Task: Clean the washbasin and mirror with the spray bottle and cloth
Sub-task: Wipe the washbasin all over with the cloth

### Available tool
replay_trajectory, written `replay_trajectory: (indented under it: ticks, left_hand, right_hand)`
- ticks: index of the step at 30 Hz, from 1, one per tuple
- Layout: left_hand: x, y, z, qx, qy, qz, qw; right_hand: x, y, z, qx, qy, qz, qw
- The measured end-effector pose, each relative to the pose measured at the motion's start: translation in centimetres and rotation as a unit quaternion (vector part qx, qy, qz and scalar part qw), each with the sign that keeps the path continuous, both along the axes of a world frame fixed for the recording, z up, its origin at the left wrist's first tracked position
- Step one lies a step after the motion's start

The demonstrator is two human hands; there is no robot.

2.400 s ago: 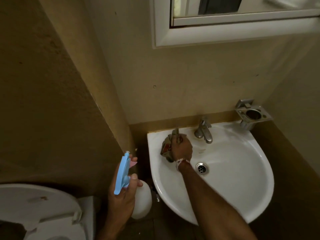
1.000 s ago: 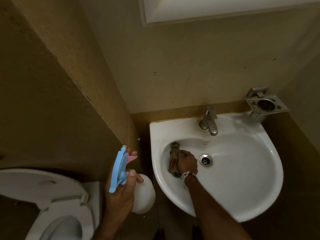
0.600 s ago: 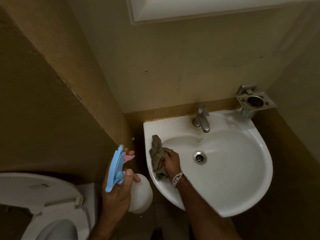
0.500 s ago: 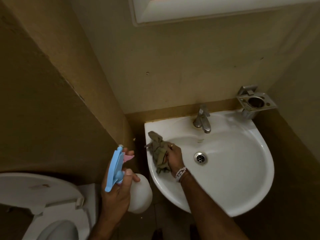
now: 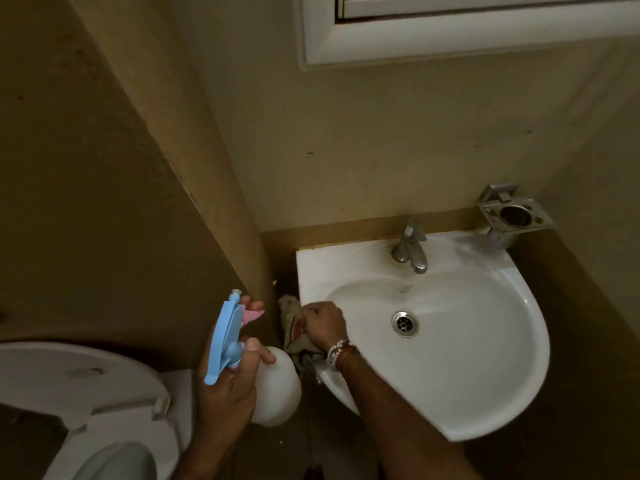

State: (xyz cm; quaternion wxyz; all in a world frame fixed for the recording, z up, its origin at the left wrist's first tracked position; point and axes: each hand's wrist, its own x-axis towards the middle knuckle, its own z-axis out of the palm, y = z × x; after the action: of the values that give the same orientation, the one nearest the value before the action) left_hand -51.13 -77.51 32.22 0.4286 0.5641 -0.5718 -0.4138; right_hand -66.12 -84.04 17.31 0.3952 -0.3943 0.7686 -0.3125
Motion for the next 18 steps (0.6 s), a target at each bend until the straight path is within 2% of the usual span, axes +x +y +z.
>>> replay_trajectory:
  ticks: [2,6,8,11,13,15,18]
  left_hand:
    - [0.0,0.0,0.6,-0.015,0.021,0.003,1.0]
    - [0.8,0.0,0.3,0.003,0.006,0.014,1.0]
    - [1.1,0.1,0.5,0.009,0.0,0.02,1.0]
    - [1.5,0.3,1.2,0.014,0.009,0.027,0.999]
    - [1.9,0.3,2.1,0.019,0.004,0.026,0.999]
    - [2.0,0.1,2.9,0.021,0.009,0.008,1.0]
    - [1.4,-0.1,4.7,0.011,0.003,-0.016,1.0]
  right_hand:
    - [0.0,0.7,0.2,0.014,-0.037,0.044,0.998]
    - [-0.2,2.6,1.0,0.037,-0.238,-0.008,0.971]
    - [-0.1,3.7,1.8,0.031,-0.379,-0.063,0.923]
    - [-0.5,5.3,3.6,0.062,-0.574,-0.103,0.81]
    - [-1.7,6.3,5.1,0.054,-0.62,-0.118,0.774]
    - [-3.1,7.1,6.6,0.027,-0.637,-0.12,0.761]
    - [-5.1,7.9,8.3,-0.024,-0.638,-0.105,0.762]
